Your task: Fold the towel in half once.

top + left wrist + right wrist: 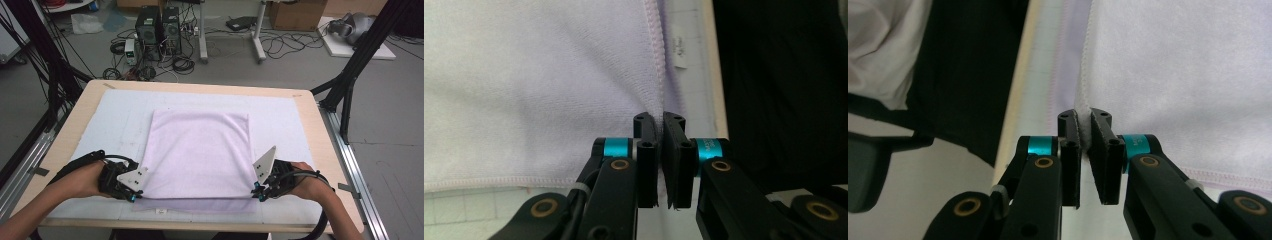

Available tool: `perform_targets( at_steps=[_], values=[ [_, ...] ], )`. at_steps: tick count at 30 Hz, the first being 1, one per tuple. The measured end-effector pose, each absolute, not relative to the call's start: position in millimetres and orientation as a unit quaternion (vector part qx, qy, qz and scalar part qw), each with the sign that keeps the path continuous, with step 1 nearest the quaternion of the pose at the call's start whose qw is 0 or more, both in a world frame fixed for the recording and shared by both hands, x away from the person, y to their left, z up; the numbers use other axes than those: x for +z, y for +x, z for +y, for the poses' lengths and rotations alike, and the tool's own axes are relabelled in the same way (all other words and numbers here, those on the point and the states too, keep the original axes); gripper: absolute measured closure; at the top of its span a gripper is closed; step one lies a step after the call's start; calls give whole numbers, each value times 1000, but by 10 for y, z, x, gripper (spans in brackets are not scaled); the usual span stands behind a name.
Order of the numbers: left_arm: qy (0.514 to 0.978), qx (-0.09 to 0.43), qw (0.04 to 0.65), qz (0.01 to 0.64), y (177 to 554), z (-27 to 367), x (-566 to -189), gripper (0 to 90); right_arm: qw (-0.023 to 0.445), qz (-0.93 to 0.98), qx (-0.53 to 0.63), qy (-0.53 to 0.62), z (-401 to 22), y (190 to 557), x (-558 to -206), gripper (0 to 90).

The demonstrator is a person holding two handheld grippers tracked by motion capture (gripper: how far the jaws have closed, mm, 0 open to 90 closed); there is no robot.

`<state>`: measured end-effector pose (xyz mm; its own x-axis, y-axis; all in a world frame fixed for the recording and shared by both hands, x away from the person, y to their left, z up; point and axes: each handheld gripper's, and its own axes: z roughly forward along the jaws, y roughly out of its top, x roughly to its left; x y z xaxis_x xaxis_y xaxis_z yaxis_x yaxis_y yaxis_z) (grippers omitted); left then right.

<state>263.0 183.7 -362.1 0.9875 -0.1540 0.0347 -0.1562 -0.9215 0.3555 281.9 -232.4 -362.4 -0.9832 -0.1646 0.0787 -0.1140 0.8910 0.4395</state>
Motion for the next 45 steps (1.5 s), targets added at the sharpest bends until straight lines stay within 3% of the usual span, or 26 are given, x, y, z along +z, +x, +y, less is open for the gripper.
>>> perform_targets(
  at_steps=[8,11,12,14,15,22,27,32,35,38,45],
  values=[
    [981,-12,172,-86,2567,1807,-3731,846,71,-970,-216,87,-2300,2722,-3740,836],
    [981,-25,173,-84,2584,1802,-3780,793,72,-971,-212,83,-2306,2728,-3788,821],
    [980,-26,175,-86,2586,1802,-3800,733,78,-971,-209,87,-2302,2728,-3828,783],
    [979,-10,190,-78,2604,1820,-3833,491,85,-974,-192,82,-2297,2697,-3895,595],
    [977,-4,201,-72,2622,1843,-3836,436,78,-976,-189,79,-2299,2691,-3915,557],
    [947,34,320,-16,2772,2157,-3771,257,18,-959,-281,8,-2529,2708,-3851,303],
    [915,66,395,52,2860,2417,-3694,190,-46,-923,-378,-61,-2719,2724,-3771,119],
    [882,105,443,123,2914,2654,-3661,50,-78,-865,-479,-131,-2901,2733,-3732,83],
    [866,123,464,142,2920,2757,-3672,41,-111,-831,-519,-168,-3006,2730,-3725,13],
    [846,129,488,170,2937,2855,-3688,17,-155,-807,-536,-192,-3101,2724,-3728,13],
    [810,162,527,199,2907,3023,-3738,18,-202,-777,-552,-225,-3201,2715,-3759,13]
  ],
)
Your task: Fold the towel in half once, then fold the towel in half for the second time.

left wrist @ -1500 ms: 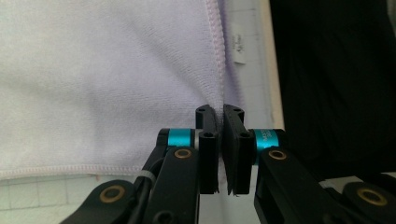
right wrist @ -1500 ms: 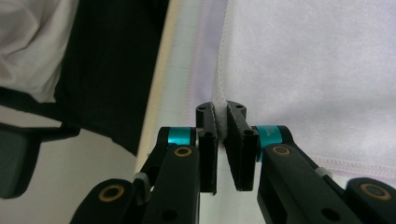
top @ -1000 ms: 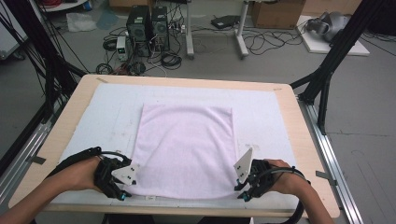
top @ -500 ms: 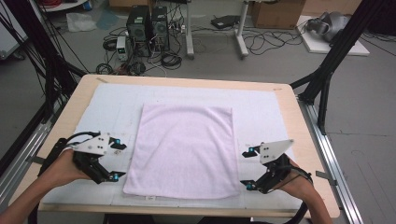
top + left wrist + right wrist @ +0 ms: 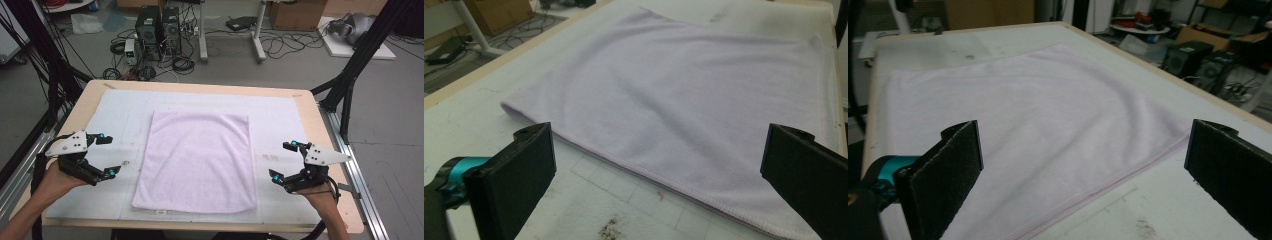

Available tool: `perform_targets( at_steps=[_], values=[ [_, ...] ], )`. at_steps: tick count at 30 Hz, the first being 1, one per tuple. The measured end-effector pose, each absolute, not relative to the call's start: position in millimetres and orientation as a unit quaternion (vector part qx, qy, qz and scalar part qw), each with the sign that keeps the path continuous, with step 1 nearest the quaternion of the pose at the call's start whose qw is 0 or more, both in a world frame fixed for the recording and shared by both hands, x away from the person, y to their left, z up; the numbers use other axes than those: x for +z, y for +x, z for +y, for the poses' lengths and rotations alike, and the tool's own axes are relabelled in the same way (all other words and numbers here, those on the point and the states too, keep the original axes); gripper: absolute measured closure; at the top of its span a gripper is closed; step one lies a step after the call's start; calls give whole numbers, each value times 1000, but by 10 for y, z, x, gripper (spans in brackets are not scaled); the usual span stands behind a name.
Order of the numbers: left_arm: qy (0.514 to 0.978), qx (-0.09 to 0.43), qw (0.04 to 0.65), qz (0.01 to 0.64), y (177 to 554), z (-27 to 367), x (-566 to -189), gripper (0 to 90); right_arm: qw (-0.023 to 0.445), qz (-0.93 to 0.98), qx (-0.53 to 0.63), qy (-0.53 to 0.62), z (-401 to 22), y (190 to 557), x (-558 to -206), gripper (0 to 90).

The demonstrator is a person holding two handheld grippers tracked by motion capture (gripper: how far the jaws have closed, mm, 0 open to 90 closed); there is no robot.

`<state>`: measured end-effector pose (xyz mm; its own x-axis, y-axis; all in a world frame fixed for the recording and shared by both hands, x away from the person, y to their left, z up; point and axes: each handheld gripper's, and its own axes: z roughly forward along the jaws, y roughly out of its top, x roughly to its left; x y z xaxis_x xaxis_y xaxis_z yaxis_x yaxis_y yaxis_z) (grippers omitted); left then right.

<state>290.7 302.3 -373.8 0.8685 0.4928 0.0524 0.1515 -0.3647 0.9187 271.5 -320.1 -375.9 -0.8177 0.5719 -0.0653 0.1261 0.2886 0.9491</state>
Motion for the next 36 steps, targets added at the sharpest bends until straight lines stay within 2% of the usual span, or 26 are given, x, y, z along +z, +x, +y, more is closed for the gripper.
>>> perform_targets(
  at_steps=[9,25,36],
  values=[
    [797,183,534,213,2866,3150,-3781,18,213,769,551,242,-3238,2720,-3828,13],
    [800,185,530,213,2885,3167,-3786,18,215,768,551,247,-3235,2737,-3836,13],
    [809,189,518,206,3209,3066,-3620,18,218,773,539,252,-3212,2961,-3713,14]
  ],
)
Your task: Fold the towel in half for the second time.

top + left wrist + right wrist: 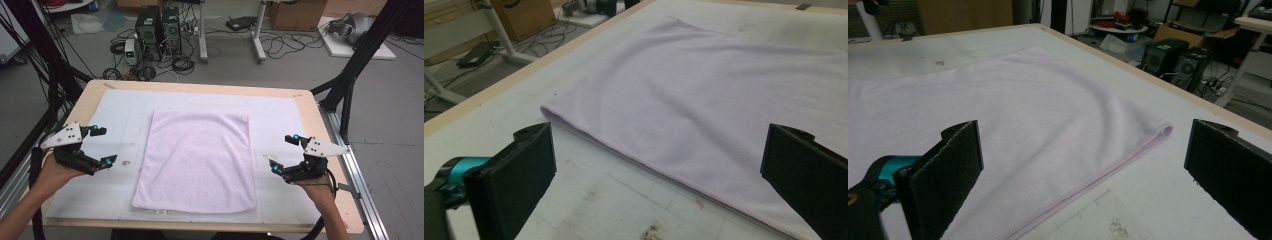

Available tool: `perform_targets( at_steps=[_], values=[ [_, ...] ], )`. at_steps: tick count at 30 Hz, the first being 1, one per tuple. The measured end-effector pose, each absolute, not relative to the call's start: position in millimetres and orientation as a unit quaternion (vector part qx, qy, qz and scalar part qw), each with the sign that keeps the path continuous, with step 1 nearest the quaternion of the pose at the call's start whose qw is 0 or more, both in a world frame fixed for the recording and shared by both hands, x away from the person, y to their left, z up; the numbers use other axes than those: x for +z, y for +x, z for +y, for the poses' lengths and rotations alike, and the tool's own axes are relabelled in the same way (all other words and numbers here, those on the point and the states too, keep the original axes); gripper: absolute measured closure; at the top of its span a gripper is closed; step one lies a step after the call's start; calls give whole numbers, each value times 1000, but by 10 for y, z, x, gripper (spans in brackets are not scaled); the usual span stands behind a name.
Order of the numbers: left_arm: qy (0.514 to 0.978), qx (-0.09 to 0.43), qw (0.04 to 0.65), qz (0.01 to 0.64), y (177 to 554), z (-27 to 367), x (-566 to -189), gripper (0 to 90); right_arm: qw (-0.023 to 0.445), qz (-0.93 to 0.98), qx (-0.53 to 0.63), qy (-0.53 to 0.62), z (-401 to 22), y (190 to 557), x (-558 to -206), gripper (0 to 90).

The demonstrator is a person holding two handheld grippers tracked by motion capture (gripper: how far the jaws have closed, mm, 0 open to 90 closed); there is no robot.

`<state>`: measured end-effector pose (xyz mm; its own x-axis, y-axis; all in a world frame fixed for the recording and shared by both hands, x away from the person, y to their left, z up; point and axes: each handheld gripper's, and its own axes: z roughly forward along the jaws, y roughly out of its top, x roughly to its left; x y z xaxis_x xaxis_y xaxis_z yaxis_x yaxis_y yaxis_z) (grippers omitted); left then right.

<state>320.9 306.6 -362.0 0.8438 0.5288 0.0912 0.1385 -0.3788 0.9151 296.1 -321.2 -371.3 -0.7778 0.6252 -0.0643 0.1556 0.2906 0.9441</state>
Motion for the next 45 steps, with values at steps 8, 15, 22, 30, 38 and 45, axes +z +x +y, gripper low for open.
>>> perform_targets(
  at_steps=[8,15,22,30,38,45],
  values=[
    [833,187,483,194,3705,2882,-3439,18,208,800,505,246,-3074,3492,-3460,13],
    [841,182,462,214,4091,2828,-3315,18,190,829,462,252,-2910,4034,-3361,14],
    [852,181,434,231,4478,2743,-3259,18,177,853,426,243,-2745,4463,-3293,19],
    [878,167,388,226,4880,2540,-3231,18,167,876,381,243,-2667,4847,-3300,43],
    [896,144,361,216,5162,2397,-3237,23,139,910,309,240,-2555,5170,-3327,49],
    [915,114,326,210,5354,2283,-3404,23,113,931,260,230,-2412,5395,-3439,106]
  ],
)
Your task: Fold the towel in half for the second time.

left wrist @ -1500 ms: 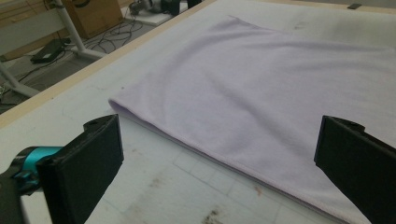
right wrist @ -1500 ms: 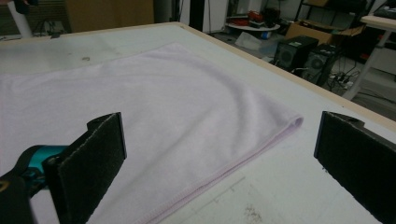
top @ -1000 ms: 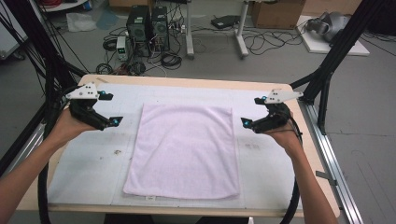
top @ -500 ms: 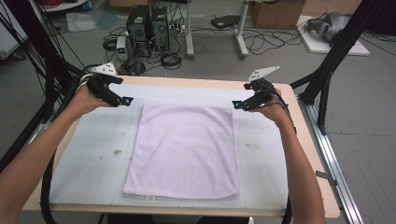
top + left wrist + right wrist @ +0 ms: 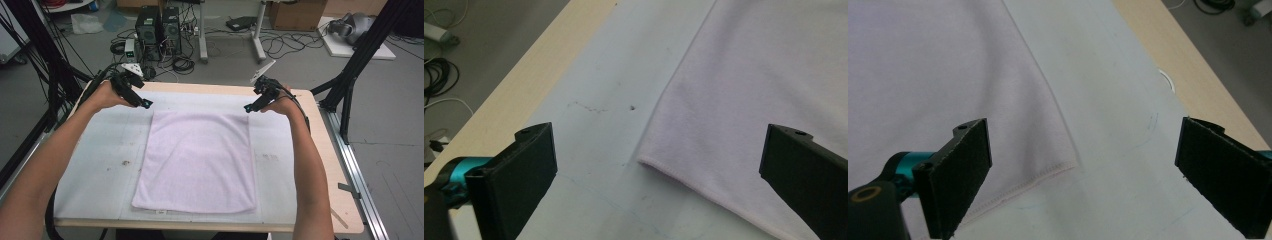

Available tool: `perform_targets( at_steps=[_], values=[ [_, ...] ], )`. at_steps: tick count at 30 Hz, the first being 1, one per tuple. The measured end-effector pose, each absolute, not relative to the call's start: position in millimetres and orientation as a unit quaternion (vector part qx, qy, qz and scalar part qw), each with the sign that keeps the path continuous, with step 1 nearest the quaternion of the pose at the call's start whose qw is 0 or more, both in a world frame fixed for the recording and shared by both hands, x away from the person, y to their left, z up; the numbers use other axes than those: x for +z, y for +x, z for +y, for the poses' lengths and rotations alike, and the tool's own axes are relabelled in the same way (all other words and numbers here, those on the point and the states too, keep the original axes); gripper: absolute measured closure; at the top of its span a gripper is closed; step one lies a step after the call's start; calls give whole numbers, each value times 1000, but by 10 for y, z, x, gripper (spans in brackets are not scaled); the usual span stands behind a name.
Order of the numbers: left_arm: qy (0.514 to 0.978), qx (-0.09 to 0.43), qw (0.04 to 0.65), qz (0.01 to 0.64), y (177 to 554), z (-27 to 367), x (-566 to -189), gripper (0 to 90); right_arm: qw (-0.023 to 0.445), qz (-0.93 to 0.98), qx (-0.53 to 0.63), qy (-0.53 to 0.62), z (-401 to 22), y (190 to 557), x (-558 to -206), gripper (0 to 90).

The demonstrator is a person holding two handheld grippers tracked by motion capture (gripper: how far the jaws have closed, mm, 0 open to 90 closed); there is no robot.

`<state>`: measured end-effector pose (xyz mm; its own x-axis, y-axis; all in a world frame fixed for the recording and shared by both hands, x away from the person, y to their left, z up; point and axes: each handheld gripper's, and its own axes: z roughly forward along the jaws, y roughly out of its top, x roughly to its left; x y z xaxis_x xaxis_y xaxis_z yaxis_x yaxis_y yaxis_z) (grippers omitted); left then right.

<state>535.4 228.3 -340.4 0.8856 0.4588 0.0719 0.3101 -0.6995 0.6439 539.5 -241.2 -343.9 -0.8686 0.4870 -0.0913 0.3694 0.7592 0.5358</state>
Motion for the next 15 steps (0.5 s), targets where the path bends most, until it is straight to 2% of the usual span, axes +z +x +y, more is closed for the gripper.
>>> perform_targets(
  at_steps=[2,7,15],
  values=[
    [920,105,316,208,5396,2248,-3491,25,105,938,243,225,-2378,5440,-3504,161],
    [935,94,279,200,5484,2135,-3642,53,103,949,207,212,-2274,5495,-3654,196],
    [942,77,254,206,5543,2028,-3752,112,83,960,168,208,-2204,5548,-3799,427]
  ],
)
